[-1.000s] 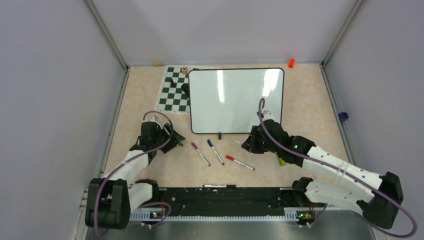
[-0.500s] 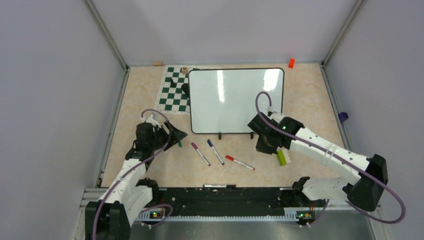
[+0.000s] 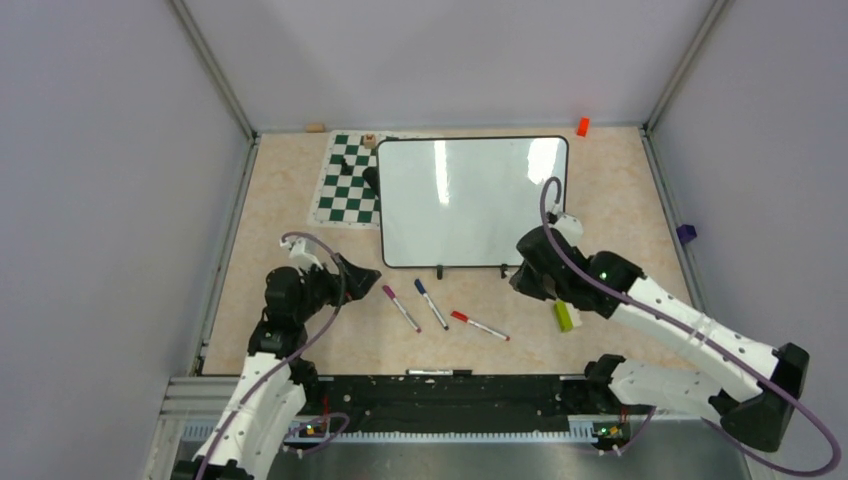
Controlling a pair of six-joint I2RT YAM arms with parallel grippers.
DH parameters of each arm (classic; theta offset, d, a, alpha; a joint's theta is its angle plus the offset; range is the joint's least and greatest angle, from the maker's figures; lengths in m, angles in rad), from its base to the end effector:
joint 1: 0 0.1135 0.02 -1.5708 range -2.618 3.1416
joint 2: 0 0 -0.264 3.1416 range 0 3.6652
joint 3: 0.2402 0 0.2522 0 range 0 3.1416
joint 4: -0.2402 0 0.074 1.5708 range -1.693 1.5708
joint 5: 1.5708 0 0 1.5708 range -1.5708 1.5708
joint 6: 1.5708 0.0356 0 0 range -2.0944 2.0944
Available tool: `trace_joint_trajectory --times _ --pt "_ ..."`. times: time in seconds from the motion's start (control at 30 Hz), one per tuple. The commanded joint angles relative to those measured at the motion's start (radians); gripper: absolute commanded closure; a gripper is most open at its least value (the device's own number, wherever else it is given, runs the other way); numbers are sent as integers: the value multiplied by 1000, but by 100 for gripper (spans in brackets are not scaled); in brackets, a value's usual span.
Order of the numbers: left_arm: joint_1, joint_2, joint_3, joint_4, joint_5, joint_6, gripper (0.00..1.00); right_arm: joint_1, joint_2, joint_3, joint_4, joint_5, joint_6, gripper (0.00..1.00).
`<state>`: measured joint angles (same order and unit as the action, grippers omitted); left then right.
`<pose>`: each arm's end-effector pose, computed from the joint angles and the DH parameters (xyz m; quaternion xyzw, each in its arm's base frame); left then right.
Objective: Write a sentence on the whiteboard
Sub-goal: Adjust the whiteboard at the center of the board.
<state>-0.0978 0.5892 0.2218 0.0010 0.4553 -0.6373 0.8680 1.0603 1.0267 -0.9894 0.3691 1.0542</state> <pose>0.1474 -0.0302 0.1902 -0.0907 0.8079 -0.3719 0.4482 0.1350 0.1395 0.3041 0.1374 0.9377 0.1168 0.2971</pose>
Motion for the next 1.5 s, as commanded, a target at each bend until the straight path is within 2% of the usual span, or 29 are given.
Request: trace_joint_trajectory --times 0.0,0.1,0.2,0.33,0.43,0.77,0.97,1.17,1.23,1.47 --pt "-14 -80 5 85 -4 6 1 2 -125 -149 380 -4 -52 100" --pt "-25 -121 -8 101 -6 -3 2 3 -184 -207 452 12 -18 100" --pt "-25 -135 -26 124 29 -10 2 2 -219 -181 440 -6 -43 100" --pt "-26 -100 -77 251 166 -6 6 2 -269 -194 428 -28 -41 100" --pt "-26 -62 -98 303 207 -1 7 3 -306 -207 426 -26 -65 100" --pt "-30 -51 -124 346 150 15 5 2 -379 -232 437 48 -266 100" --pt "-31 -27 -183 507 152 19 2 1 -403 -248 524 128 -435 100" --pt "-28 65 -88 400 14 45 1 0 -289 -149 493 70 -538 100" --pt "-26 93 -55 404 6 51 1 0 -270 -138 481 32 -553 100" --pt "-20 308 7 609 -6 51 1 0 -208 -76 388 -20 -550 100"
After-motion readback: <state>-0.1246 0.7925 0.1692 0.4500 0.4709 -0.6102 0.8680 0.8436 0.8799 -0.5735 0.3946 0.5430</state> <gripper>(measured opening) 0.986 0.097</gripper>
